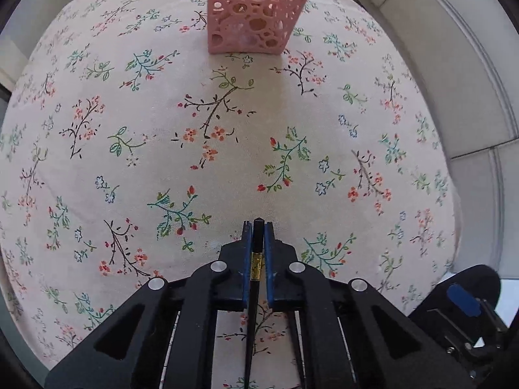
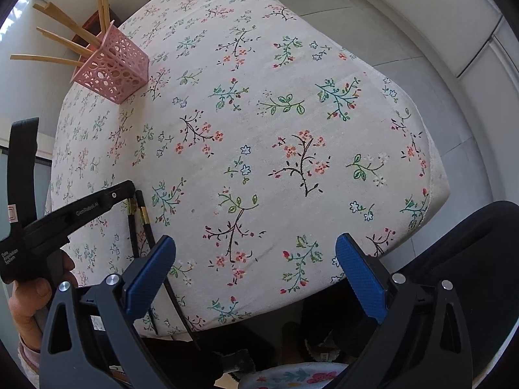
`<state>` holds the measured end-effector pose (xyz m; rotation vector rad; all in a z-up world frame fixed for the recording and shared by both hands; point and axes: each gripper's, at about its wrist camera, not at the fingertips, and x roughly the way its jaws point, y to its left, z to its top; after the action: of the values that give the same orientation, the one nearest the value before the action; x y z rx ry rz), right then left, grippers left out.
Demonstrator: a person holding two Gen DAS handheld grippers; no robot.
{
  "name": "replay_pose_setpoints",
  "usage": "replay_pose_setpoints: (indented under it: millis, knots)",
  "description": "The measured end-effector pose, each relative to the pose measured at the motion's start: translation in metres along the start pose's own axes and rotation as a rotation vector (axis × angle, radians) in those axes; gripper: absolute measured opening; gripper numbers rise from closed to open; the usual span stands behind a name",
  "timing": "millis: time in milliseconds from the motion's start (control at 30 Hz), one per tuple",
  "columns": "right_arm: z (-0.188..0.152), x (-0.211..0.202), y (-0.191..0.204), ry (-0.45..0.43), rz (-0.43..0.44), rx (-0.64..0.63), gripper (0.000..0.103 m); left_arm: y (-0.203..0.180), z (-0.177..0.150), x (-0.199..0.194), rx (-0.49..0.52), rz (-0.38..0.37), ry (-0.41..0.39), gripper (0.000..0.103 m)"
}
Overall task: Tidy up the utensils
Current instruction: 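Close the left tool on a black-tipped chopstick while the right tool grasps the other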
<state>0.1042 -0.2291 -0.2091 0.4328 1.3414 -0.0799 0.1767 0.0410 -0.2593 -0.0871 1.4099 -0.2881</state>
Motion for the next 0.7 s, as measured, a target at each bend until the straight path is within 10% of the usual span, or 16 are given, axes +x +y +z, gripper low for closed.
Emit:
replay_pose_setpoints:
  millis: [467,633,700]
  knots:
    - [0.014,0.067,0.132,0.070,-0.094,-0.295,0.094,0.062,-0.009,-0.087,-0.127,0.035,-0.240,0.006]
    - [0.018,0.084,0.152,0.078,-0.176,-0.336,0.054,0.059,-0.013,-0.112,-0.137,0.017,-0.314,0.006]
    - [0.022,0.082,0.151,0.069,-0.161,-0.340,0.010,0.056,-0.014,-0.117,-0.127,0.010,-0.331,0.006]
